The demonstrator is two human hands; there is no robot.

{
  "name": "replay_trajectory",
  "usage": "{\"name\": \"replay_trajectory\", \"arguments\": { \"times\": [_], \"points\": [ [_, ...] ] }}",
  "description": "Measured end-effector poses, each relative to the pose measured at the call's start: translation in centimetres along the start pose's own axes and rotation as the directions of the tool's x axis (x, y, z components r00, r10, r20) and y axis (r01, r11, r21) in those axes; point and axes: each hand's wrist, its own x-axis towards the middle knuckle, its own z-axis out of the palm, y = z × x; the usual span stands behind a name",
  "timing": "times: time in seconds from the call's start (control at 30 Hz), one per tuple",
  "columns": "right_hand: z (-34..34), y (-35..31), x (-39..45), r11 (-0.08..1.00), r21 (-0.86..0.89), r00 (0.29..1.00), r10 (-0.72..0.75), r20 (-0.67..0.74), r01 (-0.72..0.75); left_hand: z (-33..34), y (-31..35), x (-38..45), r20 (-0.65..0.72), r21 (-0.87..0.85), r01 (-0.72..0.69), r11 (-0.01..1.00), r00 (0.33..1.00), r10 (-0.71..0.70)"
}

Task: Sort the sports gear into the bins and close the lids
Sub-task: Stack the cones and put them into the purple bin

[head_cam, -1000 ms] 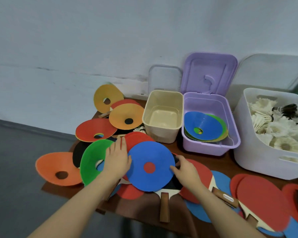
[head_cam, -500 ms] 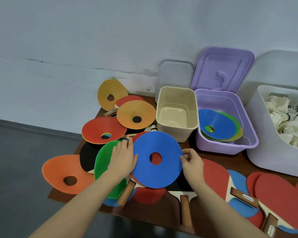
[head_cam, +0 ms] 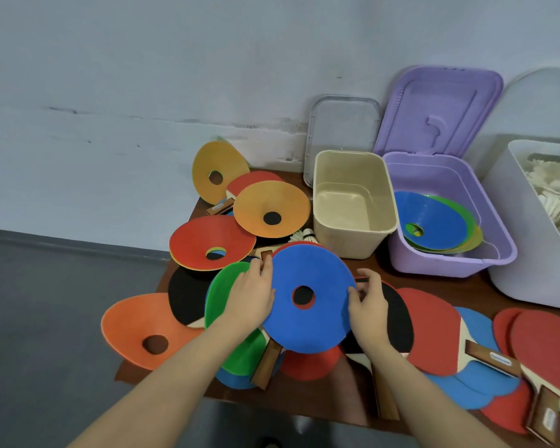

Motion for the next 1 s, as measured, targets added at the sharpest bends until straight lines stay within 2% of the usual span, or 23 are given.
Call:
{"name": "replay_trajectory", "arguments": {
  "times": [0.13, 0.27, 0.33, 0.4, 0.5, 0.6, 0.67, 0.8, 1.0],
  "points": [
    [-0.1, -0.3, -0.9, 0.998, -0.014, 0.997, -0.065, -0.032, 0.064, 0.2, -0.7, -0.3, -0.052, -0.058, -0.068, 0.996, 0.997, 0.065],
    [0.3, 0.2, -1.6, 0.992, -0.084, 0.991, -0.084, 0.101, 0.092, -0.3, -1.5, -1.2, -0.145, -0.046, -0.118, 0.992, 0.983, 0.110],
    [0.4, 0.0, -1.8, 0.995, -0.071, 0.995, -0.064, 0.074, 0.070, -0.6, -2.6, -1.8, -0.266, 0.033, -0.065, 0.997, 0.961, 0.072],
    [0.5, -0.5, -1.9, 0.998, -0.048, 0.999, -0.037, 0.017, 0.038, -1.0, -3.7, -2.5, -0.334, 0.062, 0.045, 0.997, 0.942, -0.021],
    [0.5, -1.3, -2.0, 0.999, -0.025, 0.999, -0.036, -0.005, 0.036, -1.3, -5.4, -3.6, -0.321, 0.067, 0.138, 0.988, 0.941, -0.109],
    [0.4, -1.4, -2.2, 0.999, -0.009, 0.999, -0.039, -0.011, 0.039, -1.4, -6.1, -4.5, -0.190, 0.011, 0.202, 0.979, 0.962, -0.197],
    [0.5, -1.2, -2.5, 0.999, -0.007, 0.999, -0.034, -0.005, 0.033, -1.0, -6.6, -4.7, -0.174, -0.066, 0.189, 0.980, 0.965, -0.198],
    [0.1, -1.0, -3.2, 0.999, -0.017, 1.000, -0.030, -0.009, 0.029, -1.4, -6.4, -4.8, -0.271, -0.219, 0.110, 0.969, 0.948, -0.169],
    [-1.3, -1.8, -3.1, 0.999, -0.001, 0.998, -0.037, -0.058, 0.037, -3.4, -5.1, -4.5, -0.373, -0.153, 0.006, 0.988, 0.926, -0.063]
  ]
}}
